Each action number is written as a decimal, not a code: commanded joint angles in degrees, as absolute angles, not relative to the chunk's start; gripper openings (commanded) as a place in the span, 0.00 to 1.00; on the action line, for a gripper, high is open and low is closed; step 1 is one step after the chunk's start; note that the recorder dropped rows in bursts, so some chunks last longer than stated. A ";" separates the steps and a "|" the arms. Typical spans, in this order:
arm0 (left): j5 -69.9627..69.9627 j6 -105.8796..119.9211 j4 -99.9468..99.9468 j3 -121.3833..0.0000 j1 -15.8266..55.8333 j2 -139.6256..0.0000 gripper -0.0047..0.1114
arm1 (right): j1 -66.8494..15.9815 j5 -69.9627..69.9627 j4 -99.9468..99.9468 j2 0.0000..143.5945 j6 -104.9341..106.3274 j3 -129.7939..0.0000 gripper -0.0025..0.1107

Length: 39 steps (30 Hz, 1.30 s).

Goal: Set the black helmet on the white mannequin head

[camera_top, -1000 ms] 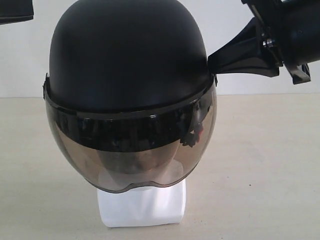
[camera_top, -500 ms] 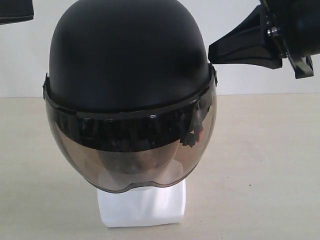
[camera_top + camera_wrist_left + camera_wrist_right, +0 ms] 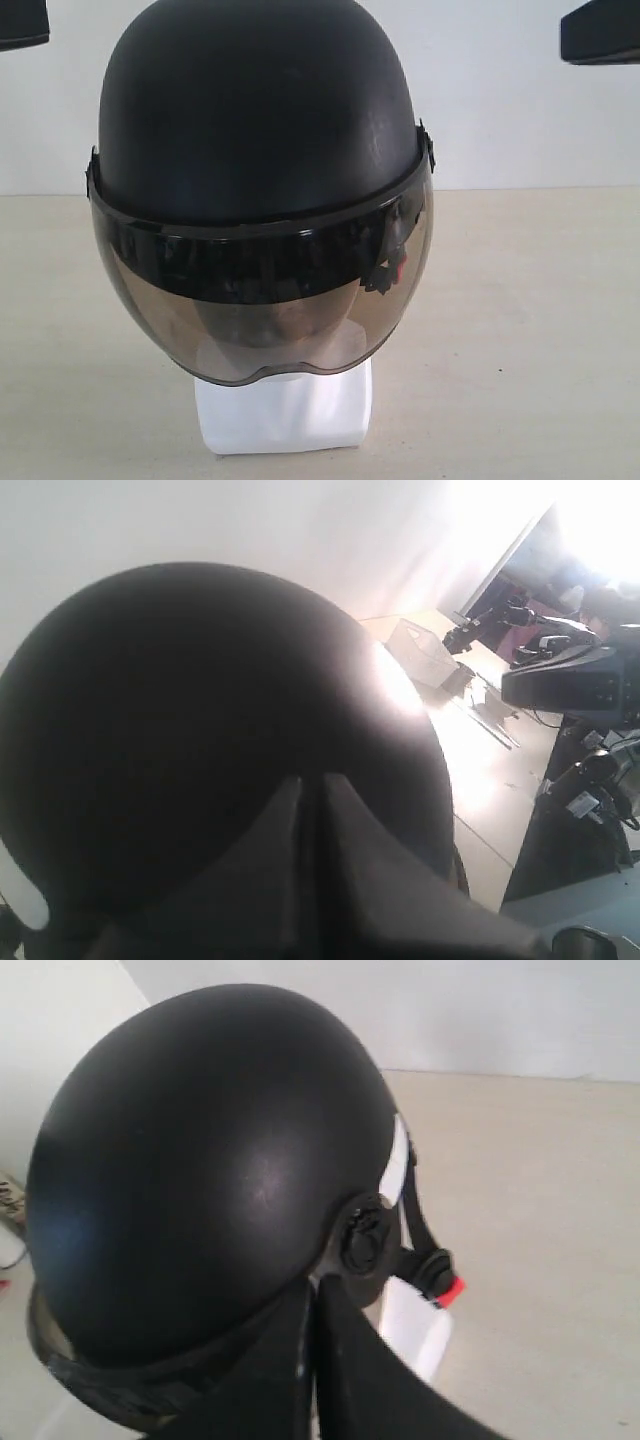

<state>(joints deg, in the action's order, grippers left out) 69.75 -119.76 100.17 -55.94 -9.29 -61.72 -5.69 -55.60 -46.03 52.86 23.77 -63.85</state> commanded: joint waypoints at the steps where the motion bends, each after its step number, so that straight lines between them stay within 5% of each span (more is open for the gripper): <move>1: 69.96 -120.11 95.67 -50.92 -9.39 -57.61 0.08 | -5.81 -53.05 -31.19 47.21 22.12 -64.11 0.02; 6: 69.96 -119.28 92.33 -46.39 -7.14 -52.38 0.08 | -5.81 -51.68 -16.67 39.97 19.59 -64.11 0.02; 17: 69.96 -116.97 92.33 -40.73 0.61 -44.37 0.08 | -9.37 -51.42 -21.27 30.47 18.00 -64.11 0.02; 35: 69.96 -115.14 95.37 -36.04 1.19 -43.89 0.08 | -9.82 -48.99 -24.88 30.44 17.62 -64.11 0.02; 39: 69.68 -112.21 96.09 -36.04 1.19 -33.62 0.08 | -9.82 -48.99 -24.99 30.44 17.62 -64.11 0.02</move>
<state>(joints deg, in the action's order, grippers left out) 69.60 -114.74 95.72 -36.30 0.70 -39.46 -9.74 -49.77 -24.58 30.61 17.56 -63.85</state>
